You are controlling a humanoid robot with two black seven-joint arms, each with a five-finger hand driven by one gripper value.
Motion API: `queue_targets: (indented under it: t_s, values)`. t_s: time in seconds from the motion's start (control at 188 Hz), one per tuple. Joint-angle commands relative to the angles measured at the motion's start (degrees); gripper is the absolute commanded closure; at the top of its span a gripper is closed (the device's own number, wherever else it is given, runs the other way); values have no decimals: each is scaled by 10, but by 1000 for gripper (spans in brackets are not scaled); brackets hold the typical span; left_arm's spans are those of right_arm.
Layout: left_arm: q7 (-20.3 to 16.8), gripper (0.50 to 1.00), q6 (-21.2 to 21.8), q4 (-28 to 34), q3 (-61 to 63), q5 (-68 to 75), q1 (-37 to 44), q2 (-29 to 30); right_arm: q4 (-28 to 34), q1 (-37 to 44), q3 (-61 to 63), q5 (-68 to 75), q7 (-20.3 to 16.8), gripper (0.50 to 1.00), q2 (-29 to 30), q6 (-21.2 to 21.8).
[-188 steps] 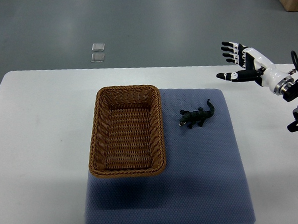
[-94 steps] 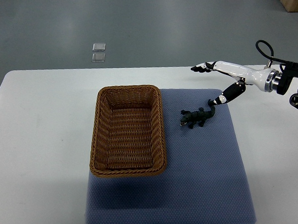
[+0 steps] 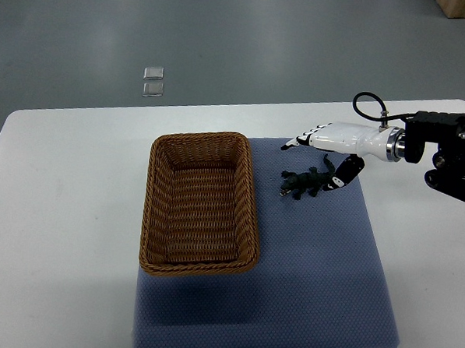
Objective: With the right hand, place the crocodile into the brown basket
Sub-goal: 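Lower the right hand over the crocodile and close fingers around it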
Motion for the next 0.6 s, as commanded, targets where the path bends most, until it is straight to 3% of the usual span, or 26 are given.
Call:
queue_targets:
  t_s: [0.0,0.282,0.595]
  values:
    - [0,500,0,0,0,0,0,0,-4,1,-17,-5,-2,572,14,-14]
    - [0,500,0,0,0,0,0,0,-25,5,-68,-10,-3,572,47,-55]
    - [0,500,0,0,0,0,0,0,-60,7,-73,-34,-3,572,61,-56]
